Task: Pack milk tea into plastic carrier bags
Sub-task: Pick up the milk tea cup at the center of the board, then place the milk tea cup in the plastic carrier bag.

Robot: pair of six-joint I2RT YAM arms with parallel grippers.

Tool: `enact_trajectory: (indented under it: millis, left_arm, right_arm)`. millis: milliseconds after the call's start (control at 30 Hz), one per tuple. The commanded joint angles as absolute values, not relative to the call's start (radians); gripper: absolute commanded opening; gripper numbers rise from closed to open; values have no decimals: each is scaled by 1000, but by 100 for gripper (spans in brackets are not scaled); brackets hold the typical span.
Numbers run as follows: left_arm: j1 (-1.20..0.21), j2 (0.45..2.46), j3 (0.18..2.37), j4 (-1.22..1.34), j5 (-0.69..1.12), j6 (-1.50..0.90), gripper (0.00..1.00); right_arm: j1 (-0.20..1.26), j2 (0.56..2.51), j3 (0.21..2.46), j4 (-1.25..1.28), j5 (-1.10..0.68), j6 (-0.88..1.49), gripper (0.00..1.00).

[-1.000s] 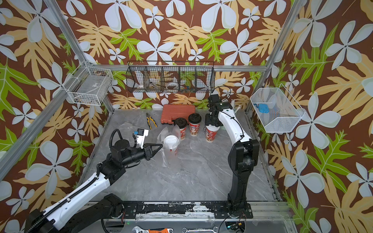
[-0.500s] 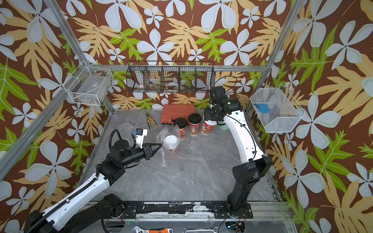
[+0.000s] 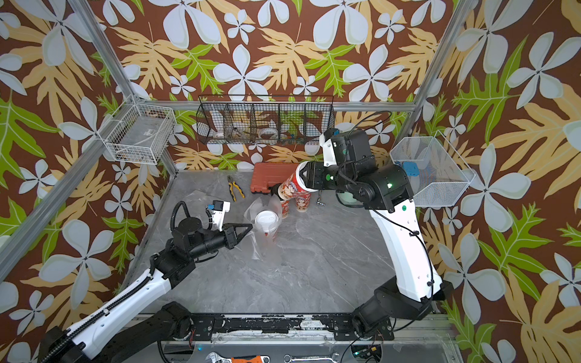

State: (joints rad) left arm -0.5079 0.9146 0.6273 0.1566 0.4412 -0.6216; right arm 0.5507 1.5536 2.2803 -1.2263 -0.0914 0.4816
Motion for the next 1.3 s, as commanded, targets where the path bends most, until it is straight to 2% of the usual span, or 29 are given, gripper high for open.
enact_trajectory:
  millis: [0,267,667,1267]
  left_arm:
    - [-507,914,638,162,436,-613,0]
    - [-508,920,636,163,430,-612,0]
    - [-508,920,643,164,434,-614,0]
    - [-508,905,653,161,445,-617,0]
  right_arm:
    - [631,1547,2289,-1199,-133,552,54]
    - [803,1525,2208,-1189,-123,613,54]
    - [830,1435,2063,-1245,-95,640,54]
    - [887,1549,2164,-1442,67,604,53]
